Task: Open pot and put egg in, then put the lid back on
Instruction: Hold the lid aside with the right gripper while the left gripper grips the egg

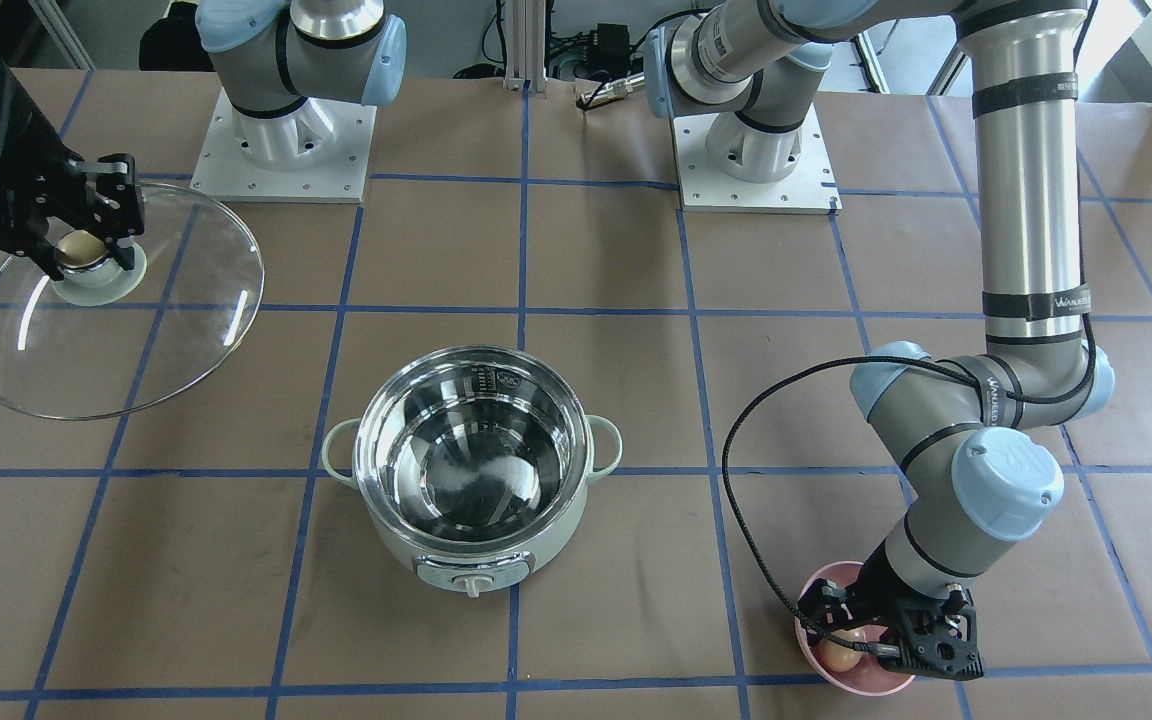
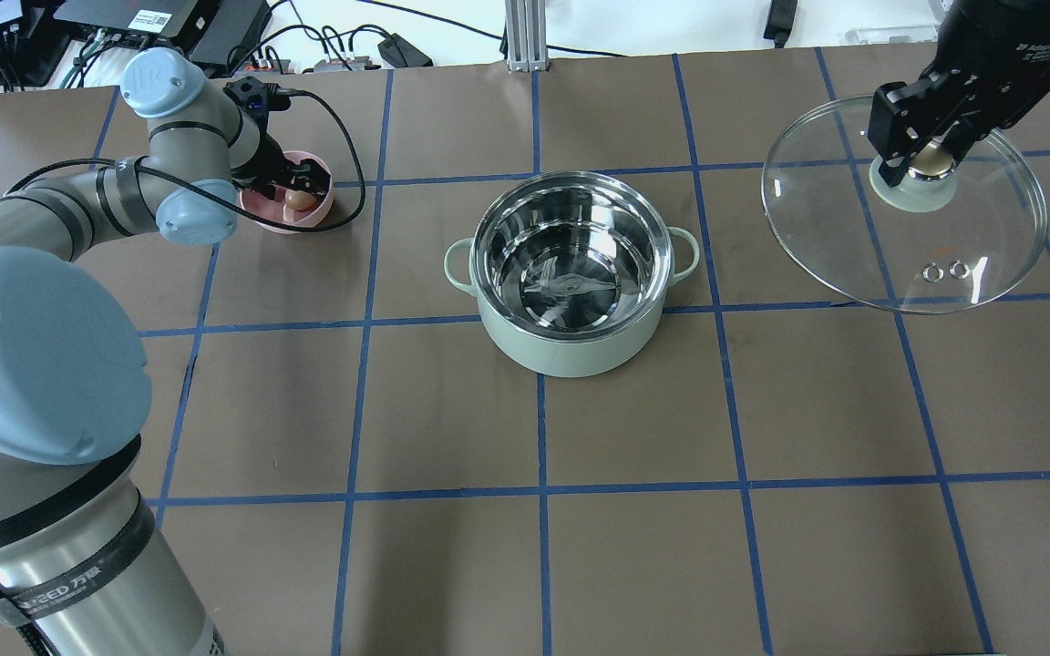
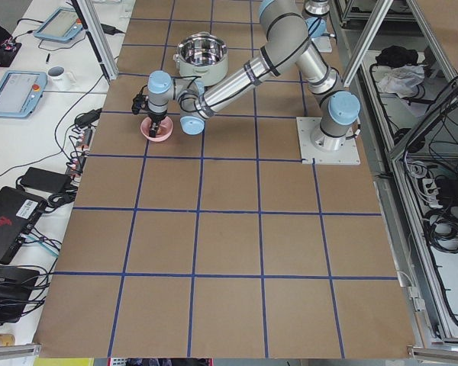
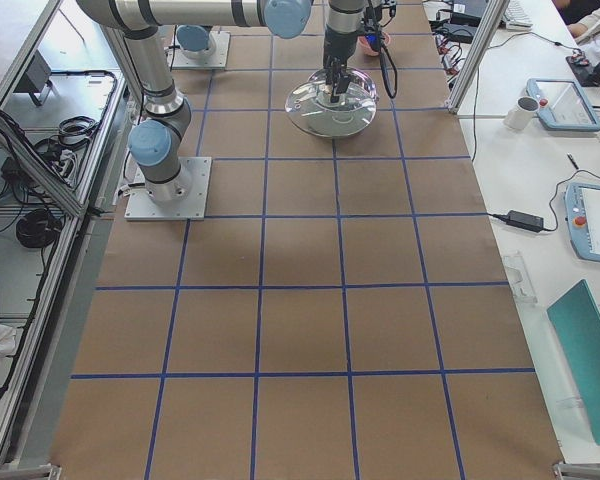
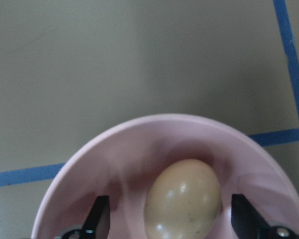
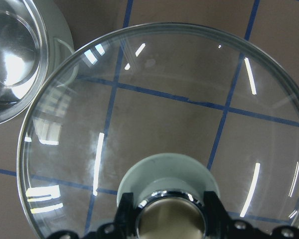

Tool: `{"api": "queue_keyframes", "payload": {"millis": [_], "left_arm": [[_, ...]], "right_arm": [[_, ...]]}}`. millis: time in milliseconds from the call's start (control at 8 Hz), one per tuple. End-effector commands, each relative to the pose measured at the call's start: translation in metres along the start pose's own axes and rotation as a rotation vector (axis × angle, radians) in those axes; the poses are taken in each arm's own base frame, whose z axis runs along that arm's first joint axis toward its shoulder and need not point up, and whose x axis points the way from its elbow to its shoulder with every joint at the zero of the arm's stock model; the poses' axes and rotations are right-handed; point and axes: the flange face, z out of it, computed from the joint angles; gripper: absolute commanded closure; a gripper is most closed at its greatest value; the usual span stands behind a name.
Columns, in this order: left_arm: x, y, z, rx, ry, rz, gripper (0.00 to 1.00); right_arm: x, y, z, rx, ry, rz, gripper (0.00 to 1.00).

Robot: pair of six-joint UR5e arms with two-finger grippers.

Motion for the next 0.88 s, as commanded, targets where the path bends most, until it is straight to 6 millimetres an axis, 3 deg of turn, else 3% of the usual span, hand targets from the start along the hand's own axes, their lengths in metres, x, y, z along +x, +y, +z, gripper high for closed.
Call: {"api": "queue_keyframes", "payload": {"millis": [0, 375, 750], "left_arm": [[-0.001, -0.001, -0.004, 0.006, -0.012, 0.004, 0.14], [-0.002, -0.005, -0.006, 0.05, -0.024, 0.009, 0.15], [-0.001, -0.001, 0.006, 0.041, -0.012, 0.006, 0.15]], "right_arm": [[0.001, -0.001, 0.001, -0.002, 0.0, -0.001, 1.0], [0.004, 0.001, 0.001, -0.002, -0.002, 0.006, 1.0], [0.004, 0.001, 0.001, -0.002, 0.0, 0.006, 1.0]]}}
